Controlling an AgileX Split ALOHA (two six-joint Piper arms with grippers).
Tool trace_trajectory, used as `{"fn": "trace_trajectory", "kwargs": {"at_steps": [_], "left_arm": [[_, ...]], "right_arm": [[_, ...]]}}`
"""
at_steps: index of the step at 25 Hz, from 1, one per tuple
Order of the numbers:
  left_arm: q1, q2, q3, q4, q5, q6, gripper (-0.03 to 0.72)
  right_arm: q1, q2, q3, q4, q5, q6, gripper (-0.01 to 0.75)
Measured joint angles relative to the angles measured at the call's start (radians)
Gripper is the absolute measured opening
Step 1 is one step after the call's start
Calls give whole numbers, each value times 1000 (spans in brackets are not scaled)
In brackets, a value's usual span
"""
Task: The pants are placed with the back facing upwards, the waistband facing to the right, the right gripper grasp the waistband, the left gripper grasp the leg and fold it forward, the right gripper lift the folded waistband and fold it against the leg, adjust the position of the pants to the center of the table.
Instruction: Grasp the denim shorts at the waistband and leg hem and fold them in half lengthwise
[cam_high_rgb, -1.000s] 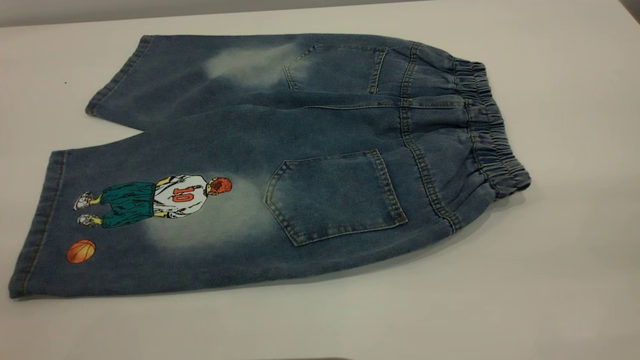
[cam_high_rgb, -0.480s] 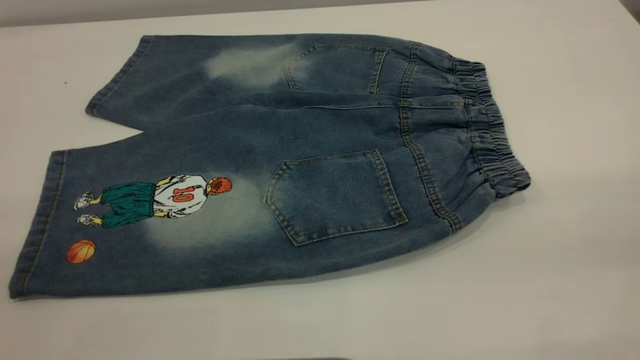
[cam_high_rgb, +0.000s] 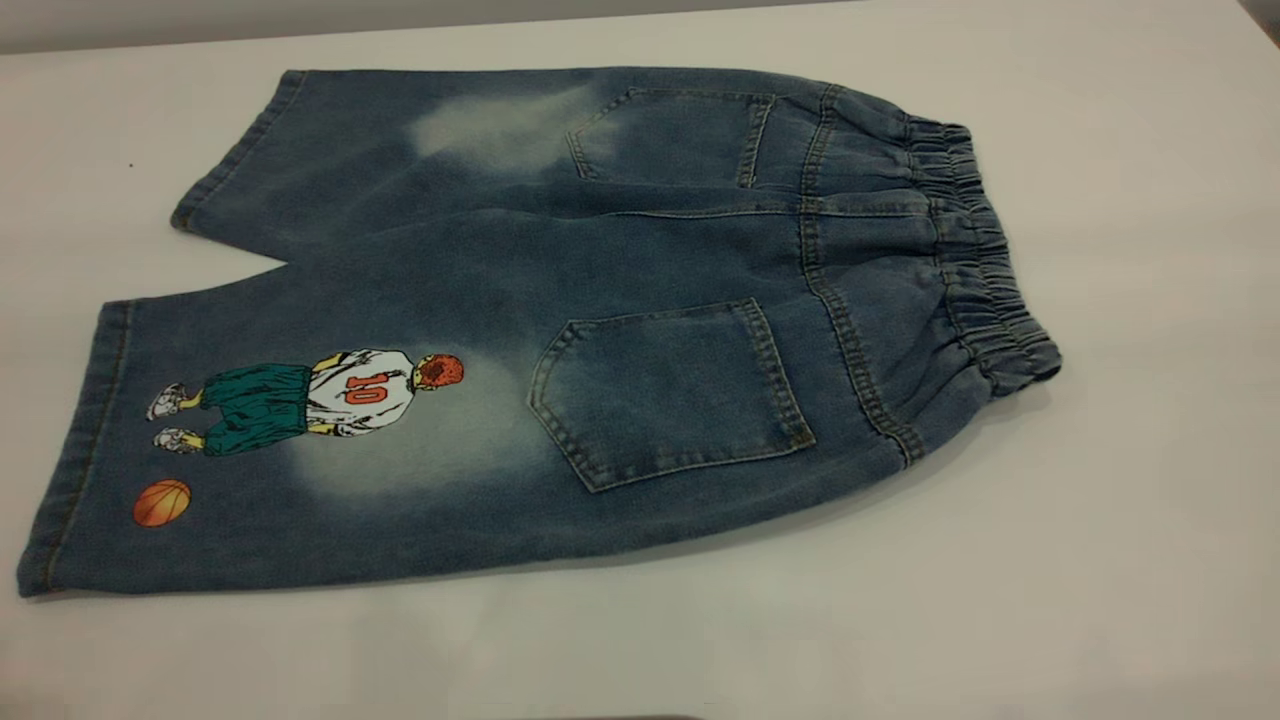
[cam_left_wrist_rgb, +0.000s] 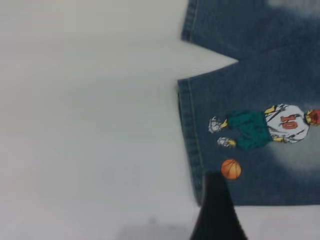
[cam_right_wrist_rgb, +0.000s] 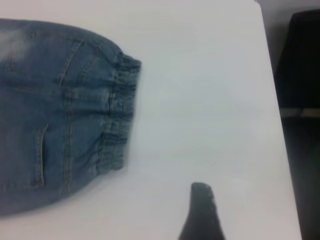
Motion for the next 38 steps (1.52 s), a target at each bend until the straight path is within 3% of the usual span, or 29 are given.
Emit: {"fn": "trace_trajectory", "kwargs": {"at_steps": [6, 11, 22, 38], "left_arm": [[0, 265, -75, -91, -65, -2, 444], [0, 396, -80, -190, -185, 33, 444], [0, 542, -80, -256, -327, 110, 444], [0, 611, -80, -257, -408, 113, 444]], "right_arm": [[0, 213, -1, 63, -107, -1, 552], [0, 380, -1, 195, -151, -65, 563], [0, 766, -1, 633, -227, -408, 565], [0, 1327, -11, 1151, -365, -869, 565]]}}
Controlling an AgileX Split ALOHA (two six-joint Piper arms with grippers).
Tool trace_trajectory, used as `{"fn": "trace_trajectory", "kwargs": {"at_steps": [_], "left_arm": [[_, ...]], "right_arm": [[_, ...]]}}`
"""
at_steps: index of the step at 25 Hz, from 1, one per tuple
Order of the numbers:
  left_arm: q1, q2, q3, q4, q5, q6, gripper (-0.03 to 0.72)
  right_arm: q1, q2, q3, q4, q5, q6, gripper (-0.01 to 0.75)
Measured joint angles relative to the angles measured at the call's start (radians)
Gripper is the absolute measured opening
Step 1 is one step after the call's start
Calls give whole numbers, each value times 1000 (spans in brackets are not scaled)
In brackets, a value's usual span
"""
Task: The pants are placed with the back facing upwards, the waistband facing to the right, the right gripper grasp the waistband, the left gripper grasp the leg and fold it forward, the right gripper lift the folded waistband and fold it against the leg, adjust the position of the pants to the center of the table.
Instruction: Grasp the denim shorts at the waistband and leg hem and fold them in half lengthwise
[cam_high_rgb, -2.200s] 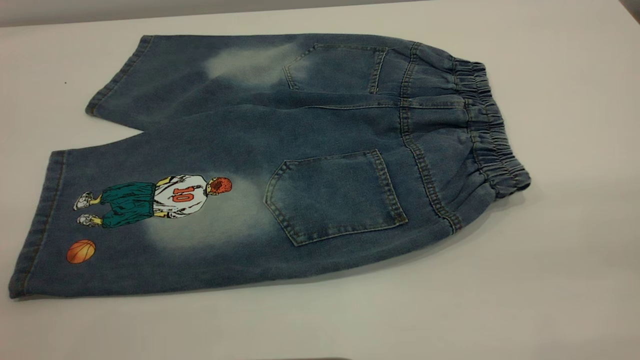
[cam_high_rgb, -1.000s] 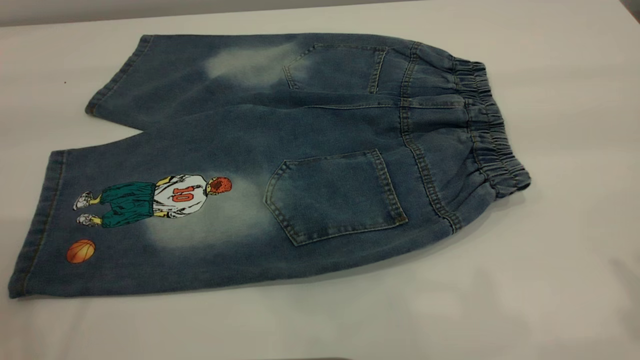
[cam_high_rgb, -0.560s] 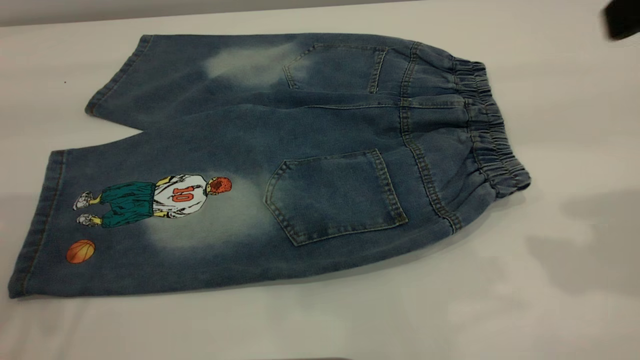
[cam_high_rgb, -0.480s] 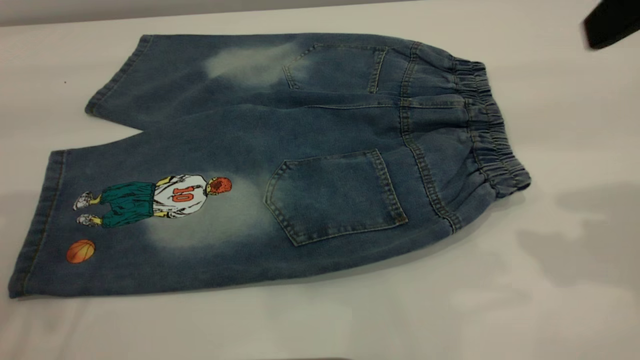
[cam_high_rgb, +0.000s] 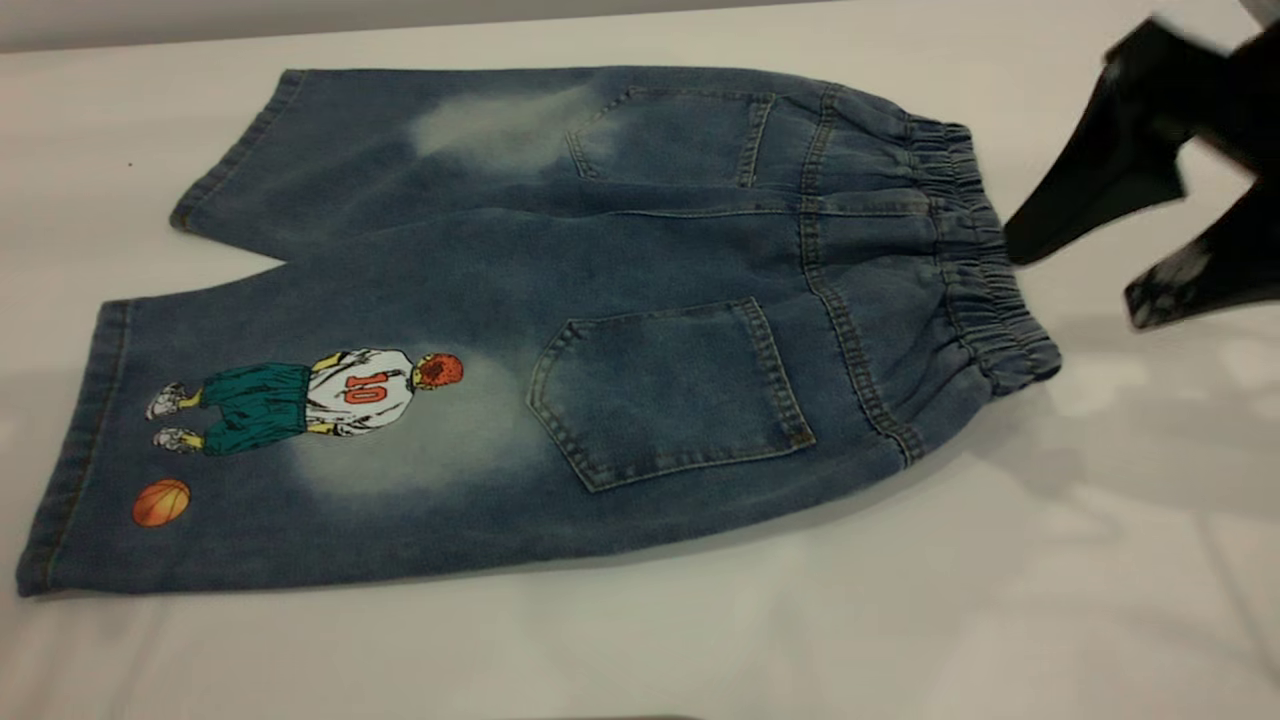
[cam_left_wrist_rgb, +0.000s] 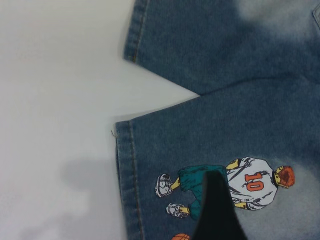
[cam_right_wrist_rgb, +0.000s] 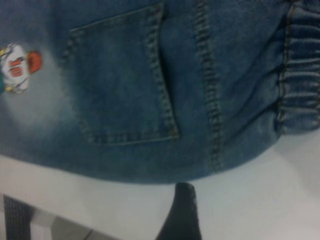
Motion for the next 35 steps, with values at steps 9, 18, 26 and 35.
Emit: {"fn": "trace_trajectory", "kwargs": {"at_steps": [9, 18, 26, 35], "left_arm": [[0, 0, 0, 0, -22, 0, 444], [0, 0, 0, 0, -22, 0, 444], [0, 0, 0, 0, -25, 0, 444], [0, 0, 0, 0, 16, 0, 444]], "right_arm": [[-1, 195, -4, 229, -21, -219, 565], [-71, 283, -10, 385, 15, -386, 565], [-72, 360, -14, 507, 108, -523, 561], [-72, 363, -19, 557, 118, -576, 182]]}}
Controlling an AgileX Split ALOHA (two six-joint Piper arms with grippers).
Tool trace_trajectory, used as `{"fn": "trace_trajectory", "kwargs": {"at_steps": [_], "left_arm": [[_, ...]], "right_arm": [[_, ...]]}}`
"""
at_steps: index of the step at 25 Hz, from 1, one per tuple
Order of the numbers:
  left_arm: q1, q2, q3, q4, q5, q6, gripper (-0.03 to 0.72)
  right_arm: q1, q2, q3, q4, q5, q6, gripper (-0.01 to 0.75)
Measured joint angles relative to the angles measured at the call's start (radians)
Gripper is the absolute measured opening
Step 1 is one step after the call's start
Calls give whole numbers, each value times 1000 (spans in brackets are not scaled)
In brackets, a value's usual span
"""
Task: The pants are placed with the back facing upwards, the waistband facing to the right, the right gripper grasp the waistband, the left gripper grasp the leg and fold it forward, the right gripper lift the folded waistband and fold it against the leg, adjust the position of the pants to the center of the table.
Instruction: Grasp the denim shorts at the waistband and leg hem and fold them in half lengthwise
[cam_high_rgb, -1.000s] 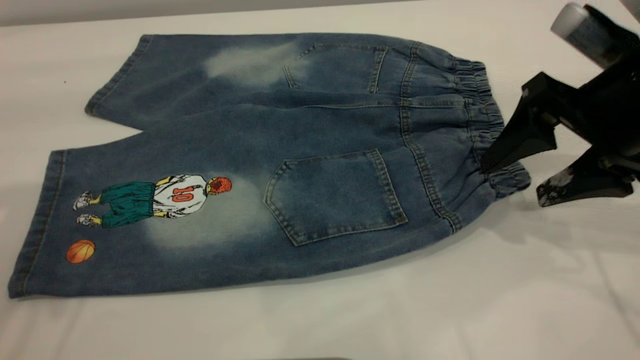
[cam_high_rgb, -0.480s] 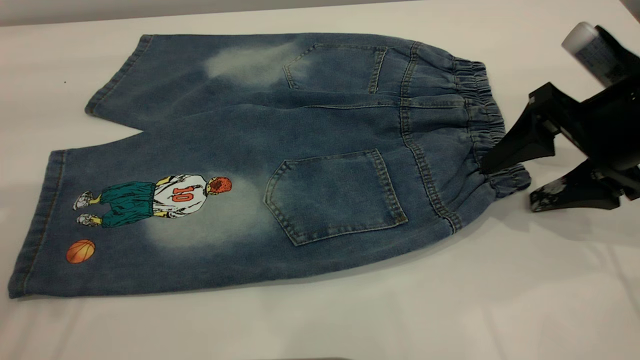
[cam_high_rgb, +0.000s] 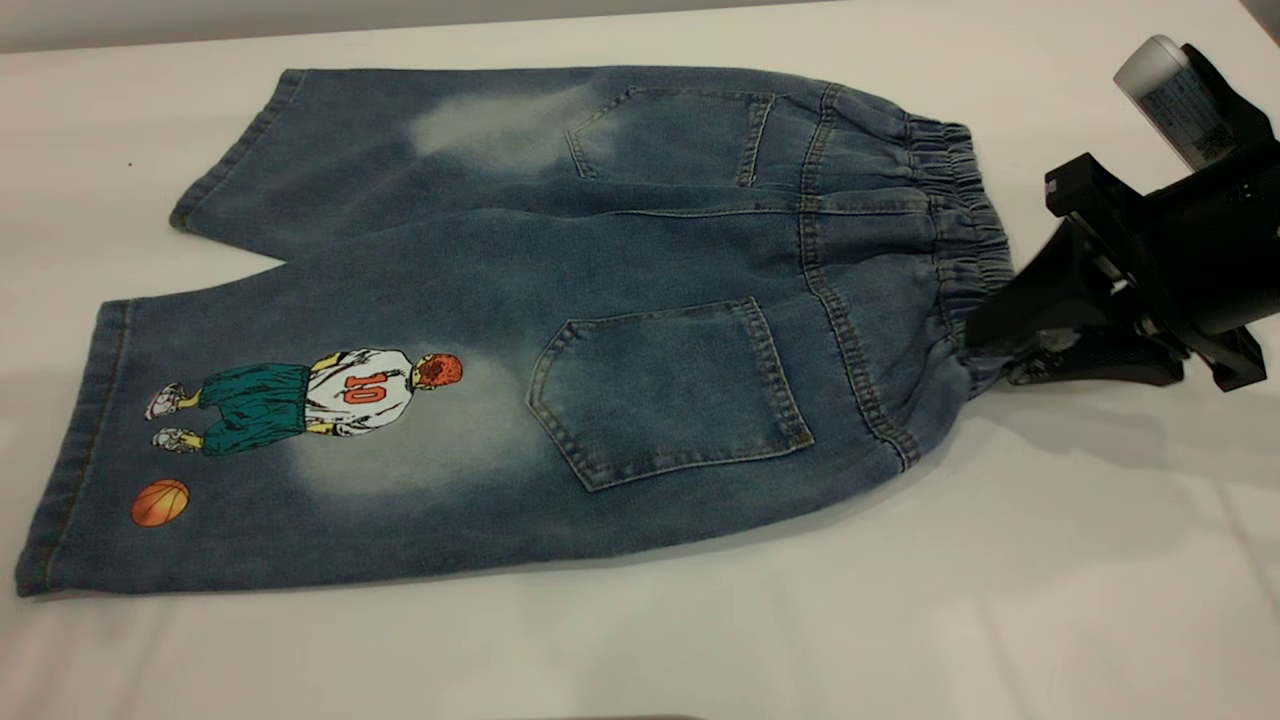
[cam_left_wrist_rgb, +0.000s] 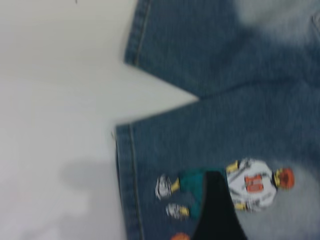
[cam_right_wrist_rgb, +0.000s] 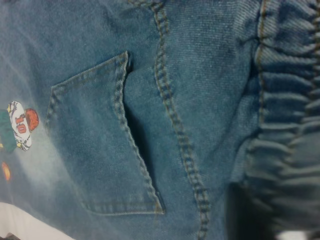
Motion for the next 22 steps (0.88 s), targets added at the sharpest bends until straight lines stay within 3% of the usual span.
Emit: {"fn": "trace_trajectory", "kwargs": {"at_steps": [2, 4, 15, 22], "left_arm": [[0, 0, 0, 0, 48, -2, 444], [0, 0, 9, 0, 86, -3, 444], [0, 0, 254, 11, 64, -80, 444], [0, 27, 321, 183, 2, -301, 444]], "right_arm": [[0, 0, 0, 0, 3, -3, 69], [0, 0, 0, 0, 6, -4, 36], [0, 0, 0, -1, 8, -11, 30], [0, 0, 0, -3, 11, -18, 31]]}}
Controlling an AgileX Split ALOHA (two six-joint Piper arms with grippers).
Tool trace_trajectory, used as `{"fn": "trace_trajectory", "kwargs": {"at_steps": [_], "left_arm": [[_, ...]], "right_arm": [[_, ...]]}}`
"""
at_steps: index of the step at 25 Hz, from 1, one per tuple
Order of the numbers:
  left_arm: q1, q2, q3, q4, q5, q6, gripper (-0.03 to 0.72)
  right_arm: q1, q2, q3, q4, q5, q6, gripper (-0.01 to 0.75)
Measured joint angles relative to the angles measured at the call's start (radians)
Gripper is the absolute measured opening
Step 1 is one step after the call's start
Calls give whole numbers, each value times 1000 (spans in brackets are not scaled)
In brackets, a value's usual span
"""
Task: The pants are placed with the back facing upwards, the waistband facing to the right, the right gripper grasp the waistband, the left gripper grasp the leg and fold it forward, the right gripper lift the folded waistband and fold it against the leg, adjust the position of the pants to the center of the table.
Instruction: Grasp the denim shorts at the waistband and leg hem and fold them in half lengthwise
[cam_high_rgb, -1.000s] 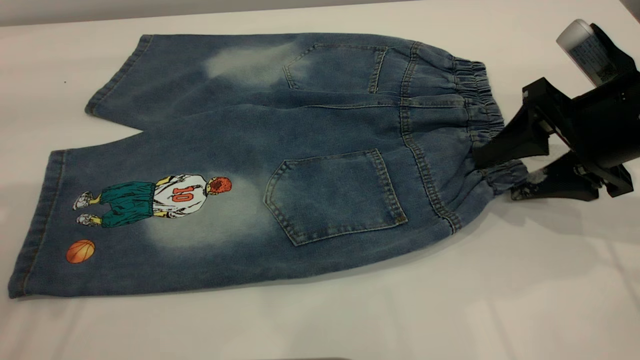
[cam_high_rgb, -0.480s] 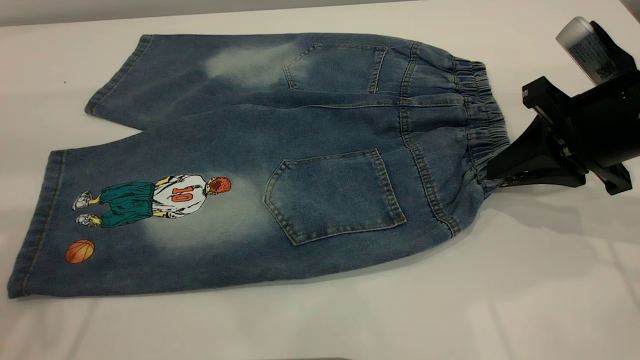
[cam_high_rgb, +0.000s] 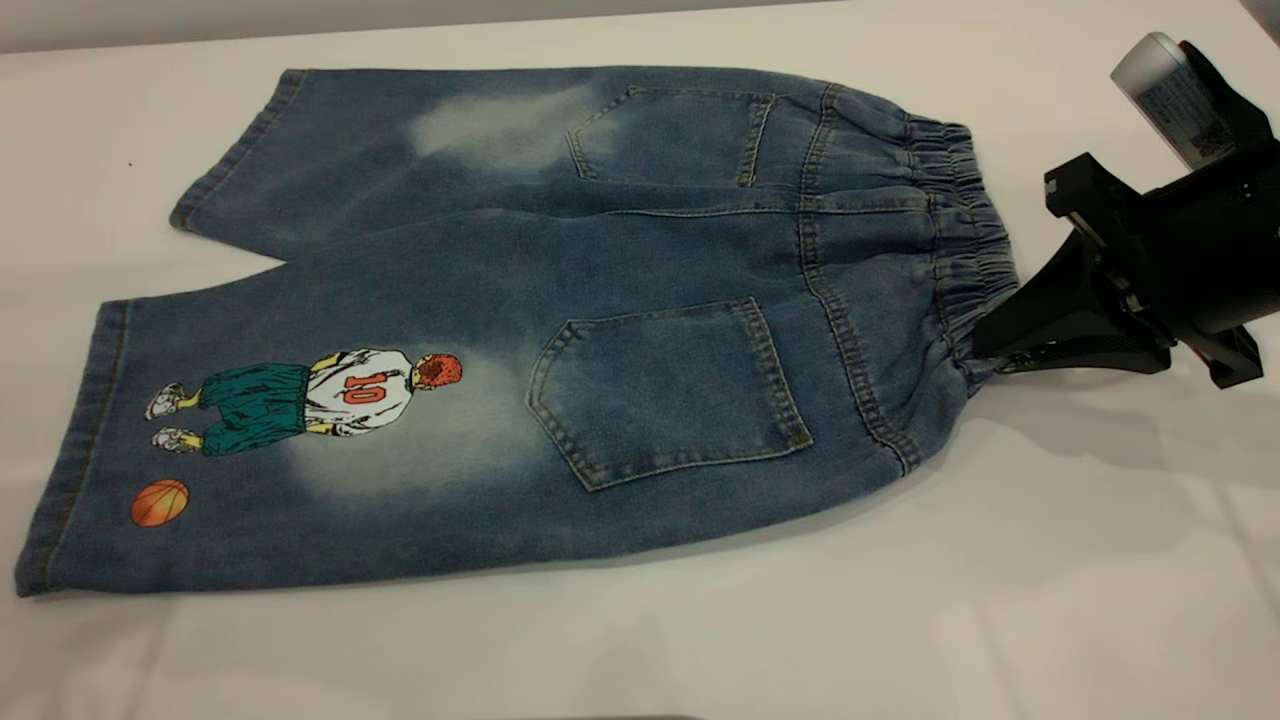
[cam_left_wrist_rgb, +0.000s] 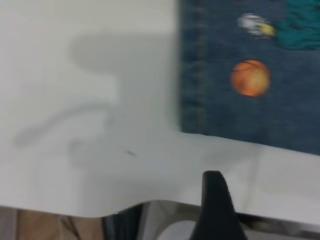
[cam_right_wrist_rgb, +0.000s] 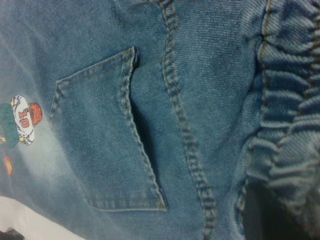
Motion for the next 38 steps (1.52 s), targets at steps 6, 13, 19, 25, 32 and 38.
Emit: {"fn": "trace_trajectory", "kwargs": {"at_steps": [6, 13, 19, 25, 32, 38], "left_arm": [[0, 178, 0, 213, -71, -236, 444], [0, 369, -1, 268, -273, -279, 444], [0, 488, -3, 271, -350, -281, 444], [0, 580, -4, 271, -402, -281, 444], [0, 608, -4, 275, -431, -282, 434], [0, 610, -4, 276, -479, -282, 176]], "right_arm": [[0, 0, 0, -11, 0, -2, 31], [-1, 0, 0, -17, 0, -2, 31], [-1, 0, 0, -18, 0, -2, 31], [-2, 0, 0, -18, 1, -2, 31], [-3, 0, 0, -18, 1, -2, 31], [-3, 0, 0, -19, 1, -2, 32]]}}
